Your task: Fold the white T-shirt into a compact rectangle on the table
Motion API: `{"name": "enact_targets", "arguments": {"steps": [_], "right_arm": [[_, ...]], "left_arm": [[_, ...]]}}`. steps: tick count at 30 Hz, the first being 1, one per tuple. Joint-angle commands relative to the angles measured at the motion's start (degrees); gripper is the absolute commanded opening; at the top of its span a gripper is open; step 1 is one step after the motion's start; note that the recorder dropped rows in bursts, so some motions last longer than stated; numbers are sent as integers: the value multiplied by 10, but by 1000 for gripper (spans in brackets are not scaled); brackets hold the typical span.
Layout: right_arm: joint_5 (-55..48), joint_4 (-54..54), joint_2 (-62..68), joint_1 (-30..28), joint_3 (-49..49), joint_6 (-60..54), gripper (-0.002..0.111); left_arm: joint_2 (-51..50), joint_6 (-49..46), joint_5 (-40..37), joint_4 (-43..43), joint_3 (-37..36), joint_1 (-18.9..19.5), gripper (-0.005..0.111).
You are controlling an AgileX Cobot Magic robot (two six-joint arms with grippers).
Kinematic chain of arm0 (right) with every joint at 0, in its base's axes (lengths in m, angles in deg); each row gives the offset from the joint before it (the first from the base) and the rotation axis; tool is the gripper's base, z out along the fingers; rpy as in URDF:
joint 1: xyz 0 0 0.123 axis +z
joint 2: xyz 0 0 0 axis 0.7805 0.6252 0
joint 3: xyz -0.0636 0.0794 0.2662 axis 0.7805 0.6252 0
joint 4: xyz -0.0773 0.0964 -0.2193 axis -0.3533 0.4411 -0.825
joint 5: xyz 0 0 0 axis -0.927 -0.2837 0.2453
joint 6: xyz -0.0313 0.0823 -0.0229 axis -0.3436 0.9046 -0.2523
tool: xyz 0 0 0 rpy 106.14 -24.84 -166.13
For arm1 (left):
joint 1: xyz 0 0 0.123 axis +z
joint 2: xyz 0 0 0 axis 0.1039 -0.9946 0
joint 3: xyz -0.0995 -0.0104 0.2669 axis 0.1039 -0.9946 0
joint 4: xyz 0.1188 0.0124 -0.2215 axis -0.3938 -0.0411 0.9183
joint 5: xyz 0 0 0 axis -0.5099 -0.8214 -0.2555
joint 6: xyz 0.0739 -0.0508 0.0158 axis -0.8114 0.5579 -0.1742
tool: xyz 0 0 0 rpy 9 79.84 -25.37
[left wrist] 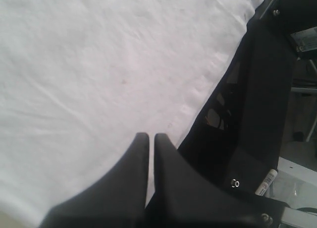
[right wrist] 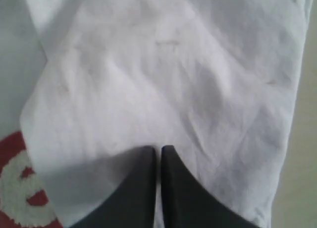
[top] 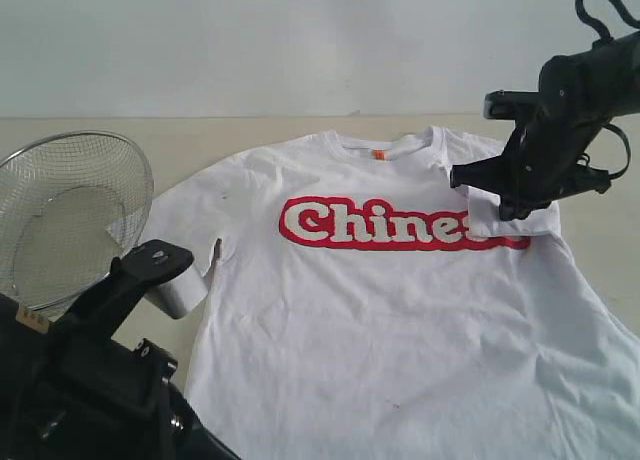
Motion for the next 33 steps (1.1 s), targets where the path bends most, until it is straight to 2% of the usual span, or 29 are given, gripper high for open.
{"name": "enact_targets", "arguments": {"steps": [1, 9, 14, 19, 25, 33], "right_arm": [[-44, 1, -6, 0, 3, -36, 0], [-124, 7, -6, 0, 10, -96, 0], [-88, 68, -45, 0, 10, -131, 0], [-65, 68, -74, -5, -33, -116, 0], [-102, 68, -27, -8, -102, -116, 0], [-86, 92, 31, -7, -109, -113, 0]], "left_arm": [[4, -5, -6, 4, -3, -1, 5], [4, -5, -7, 7, -3, -1, 5], [4, -5, -7, 7, -3, -1, 5], [4, -5, -8, 7, -3, -1, 5], [4, -5, -9, 7, -3, -1, 5], [4, -5, -10, 7, -3, -1, 5]]}}
